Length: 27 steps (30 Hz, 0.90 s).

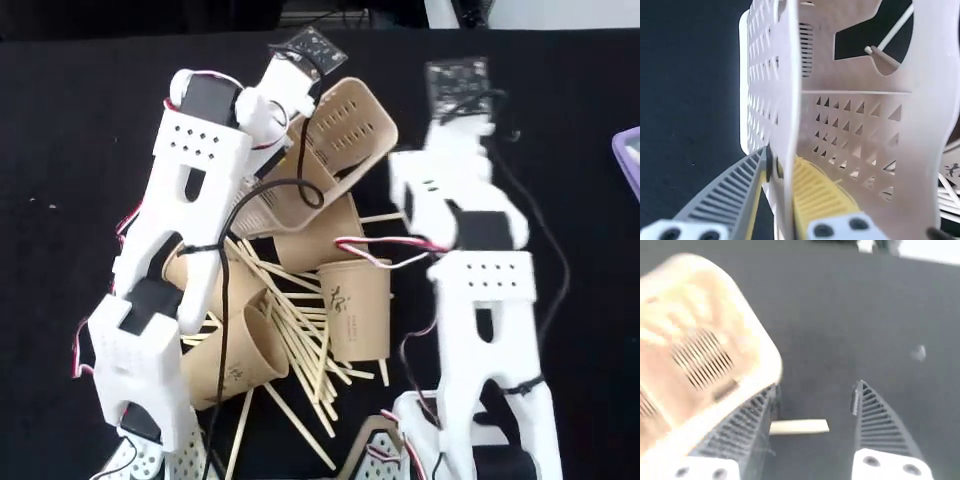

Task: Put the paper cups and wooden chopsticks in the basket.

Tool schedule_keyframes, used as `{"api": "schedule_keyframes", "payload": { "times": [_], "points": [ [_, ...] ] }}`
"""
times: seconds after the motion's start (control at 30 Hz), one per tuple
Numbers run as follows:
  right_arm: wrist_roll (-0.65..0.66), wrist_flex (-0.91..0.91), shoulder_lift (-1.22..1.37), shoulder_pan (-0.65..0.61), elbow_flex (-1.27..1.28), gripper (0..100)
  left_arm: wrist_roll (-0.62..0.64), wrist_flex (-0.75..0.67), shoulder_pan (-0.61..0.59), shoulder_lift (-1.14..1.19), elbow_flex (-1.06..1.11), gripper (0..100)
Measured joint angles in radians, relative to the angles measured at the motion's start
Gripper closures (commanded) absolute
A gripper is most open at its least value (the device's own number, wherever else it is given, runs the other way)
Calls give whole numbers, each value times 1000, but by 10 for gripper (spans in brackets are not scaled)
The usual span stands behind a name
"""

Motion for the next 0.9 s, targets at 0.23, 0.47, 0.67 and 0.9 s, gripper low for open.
{"api": "schedule_keyframes", "payload": {
  "times": [0.23, 0.47, 0.67, 0.9],
  "points": [
    [29, -144, 77, -109, -5, 799, 3, 2, 61, -28, 18, 971],
    [153, -175, 226, -15, -5, 977, 6, 8, 87, -35, 18, 971],
    [175, -173, 221, 20, -5, 988, -2, 0, 87, -35, 20, 970],
    [126, -184, 121, 29, 68, 988, 40, -35, 74, -34, -43, 837]
  ]
}}
